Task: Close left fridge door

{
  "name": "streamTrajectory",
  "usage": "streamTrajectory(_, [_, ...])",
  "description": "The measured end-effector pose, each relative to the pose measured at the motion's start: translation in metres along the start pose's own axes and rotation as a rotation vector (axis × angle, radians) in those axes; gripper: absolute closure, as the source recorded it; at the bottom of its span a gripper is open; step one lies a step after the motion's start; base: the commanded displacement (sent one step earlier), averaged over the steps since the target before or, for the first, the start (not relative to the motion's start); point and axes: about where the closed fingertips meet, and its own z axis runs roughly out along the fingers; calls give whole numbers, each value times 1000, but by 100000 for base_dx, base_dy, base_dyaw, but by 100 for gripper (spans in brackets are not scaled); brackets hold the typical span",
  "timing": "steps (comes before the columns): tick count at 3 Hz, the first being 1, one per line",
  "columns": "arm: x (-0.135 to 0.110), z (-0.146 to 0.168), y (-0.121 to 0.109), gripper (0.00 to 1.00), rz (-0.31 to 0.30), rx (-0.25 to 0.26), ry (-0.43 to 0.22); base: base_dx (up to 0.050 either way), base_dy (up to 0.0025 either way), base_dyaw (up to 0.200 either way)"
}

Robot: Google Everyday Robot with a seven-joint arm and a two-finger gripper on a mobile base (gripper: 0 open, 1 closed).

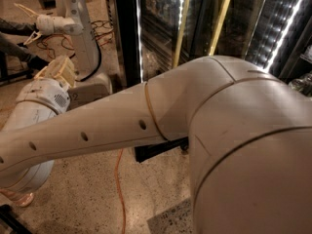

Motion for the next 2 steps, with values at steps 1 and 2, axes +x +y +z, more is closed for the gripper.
streamTrajectory(1, [8,11,8,100,-11,17,24,0,0,0])
streamTrajectory(2, [8,11,8,100,-11,17,24,0,0,0])
